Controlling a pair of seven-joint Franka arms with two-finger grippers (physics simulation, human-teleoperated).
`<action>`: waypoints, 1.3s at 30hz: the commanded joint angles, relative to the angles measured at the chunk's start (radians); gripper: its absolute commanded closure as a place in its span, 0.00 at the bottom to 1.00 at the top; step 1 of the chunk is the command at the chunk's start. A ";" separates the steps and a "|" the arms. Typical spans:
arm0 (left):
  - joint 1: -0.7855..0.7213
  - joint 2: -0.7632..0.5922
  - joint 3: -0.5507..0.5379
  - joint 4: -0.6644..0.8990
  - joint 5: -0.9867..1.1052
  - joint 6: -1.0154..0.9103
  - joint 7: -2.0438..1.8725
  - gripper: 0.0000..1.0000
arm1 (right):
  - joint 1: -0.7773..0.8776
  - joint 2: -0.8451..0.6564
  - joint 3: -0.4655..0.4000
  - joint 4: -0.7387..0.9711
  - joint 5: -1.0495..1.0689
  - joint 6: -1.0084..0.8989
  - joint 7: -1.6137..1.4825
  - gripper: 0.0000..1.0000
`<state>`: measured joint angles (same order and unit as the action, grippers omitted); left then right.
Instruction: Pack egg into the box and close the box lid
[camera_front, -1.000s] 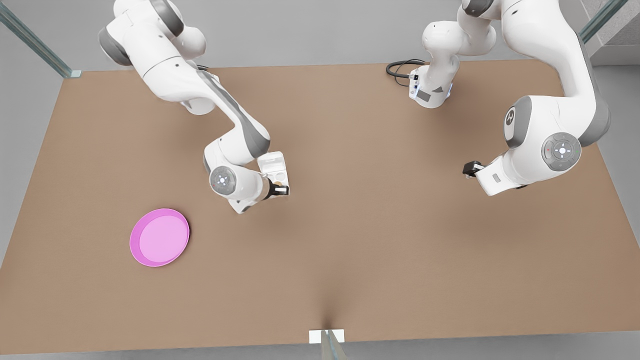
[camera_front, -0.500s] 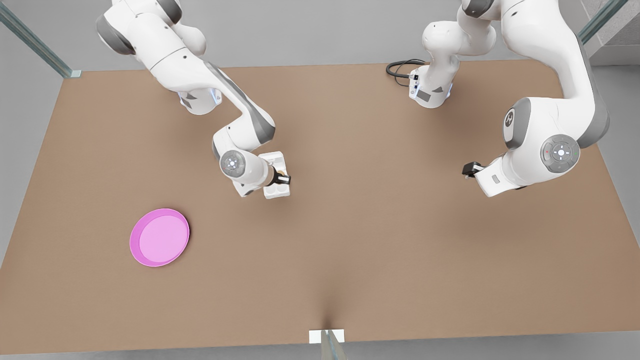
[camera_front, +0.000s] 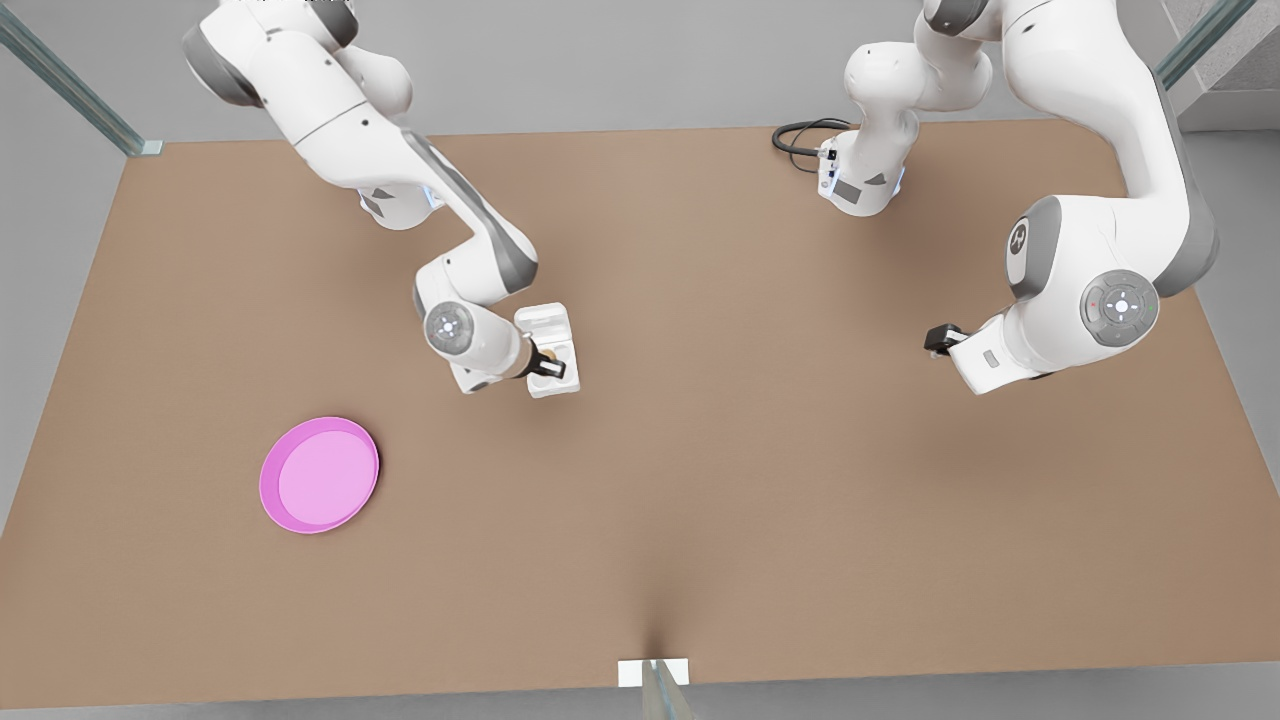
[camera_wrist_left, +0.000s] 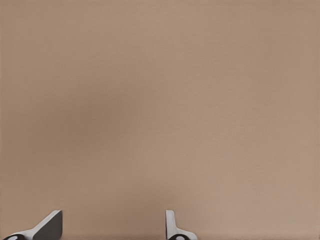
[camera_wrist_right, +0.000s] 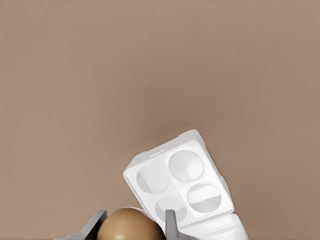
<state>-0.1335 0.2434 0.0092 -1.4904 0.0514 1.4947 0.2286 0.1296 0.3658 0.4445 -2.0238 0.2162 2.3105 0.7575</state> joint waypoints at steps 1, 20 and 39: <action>0.000 -0.001 0.000 0.001 0.001 0.001 0.000 0.00 | 0.002 0.012 0.000 -0.001 -0.018 0.053 0.063 0.55; 0.002 0.019 0.002 0.001 0.004 0.012 0.002 0.00 | 0.001 0.031 0.030 -0.098 -0.034 0.122 0.085 0.54; -0.290 0.074 0.002 -0.034 -0.002 -0.116 -0.289 0.59 | -0.396 0.240 -0.098 0.848 -0.401 -0.484 -0.719 0.00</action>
<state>-0.3545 0.3143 0.0122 -1.5221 0.0480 1.4720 0.2013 -0.2309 0.6063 0.3507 -1.2901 -0.0039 2.2490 0.6770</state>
